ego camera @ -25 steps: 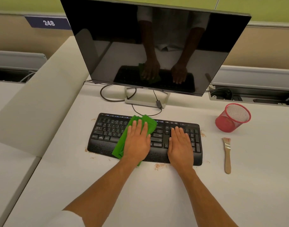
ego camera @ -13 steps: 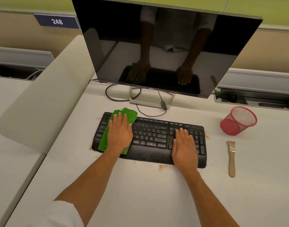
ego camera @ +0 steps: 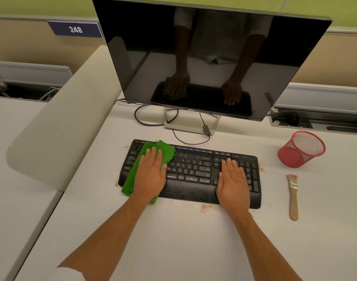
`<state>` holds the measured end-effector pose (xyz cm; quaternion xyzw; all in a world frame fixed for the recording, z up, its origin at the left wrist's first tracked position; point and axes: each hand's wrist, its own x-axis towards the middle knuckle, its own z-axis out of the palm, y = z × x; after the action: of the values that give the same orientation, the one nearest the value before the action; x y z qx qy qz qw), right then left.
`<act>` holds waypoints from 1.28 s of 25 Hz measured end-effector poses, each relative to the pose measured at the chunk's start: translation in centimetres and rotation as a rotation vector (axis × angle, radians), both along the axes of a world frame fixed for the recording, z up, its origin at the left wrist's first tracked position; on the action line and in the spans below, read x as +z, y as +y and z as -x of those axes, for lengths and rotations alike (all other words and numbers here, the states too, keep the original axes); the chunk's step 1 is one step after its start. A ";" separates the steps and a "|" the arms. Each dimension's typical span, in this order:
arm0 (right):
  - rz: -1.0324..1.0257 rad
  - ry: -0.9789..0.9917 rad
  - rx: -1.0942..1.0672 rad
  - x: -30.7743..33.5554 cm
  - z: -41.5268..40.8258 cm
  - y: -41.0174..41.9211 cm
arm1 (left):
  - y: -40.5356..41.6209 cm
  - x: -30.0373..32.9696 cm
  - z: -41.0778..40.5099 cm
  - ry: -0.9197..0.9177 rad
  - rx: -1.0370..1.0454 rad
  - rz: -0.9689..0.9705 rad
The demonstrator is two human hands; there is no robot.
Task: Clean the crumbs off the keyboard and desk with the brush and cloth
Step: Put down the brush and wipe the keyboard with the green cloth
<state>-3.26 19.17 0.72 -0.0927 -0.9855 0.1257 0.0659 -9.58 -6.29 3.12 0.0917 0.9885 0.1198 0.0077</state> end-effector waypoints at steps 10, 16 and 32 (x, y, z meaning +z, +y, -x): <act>0.006 -0.005 0.012 -0.1 0.0 0.2 | 1.2 -0.1 -1.2 0.015 0.304 -0.126; 0.010 0.000 0.020 -0.1 0.0 0.1 | 4.5 -1.2 -4.9 0.045 -0.020 -0.138; 0.644 0.020 -0.050 4.2 -1.8 -0.9 | 7.9 1.1 -8.2 -0.093 -0.126 -0.544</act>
<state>-1.48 18.22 4.90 -0.1318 -0.8918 0.4303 0.0459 -1.38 1.59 4.18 0.1458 0.9110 0.3841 0.0354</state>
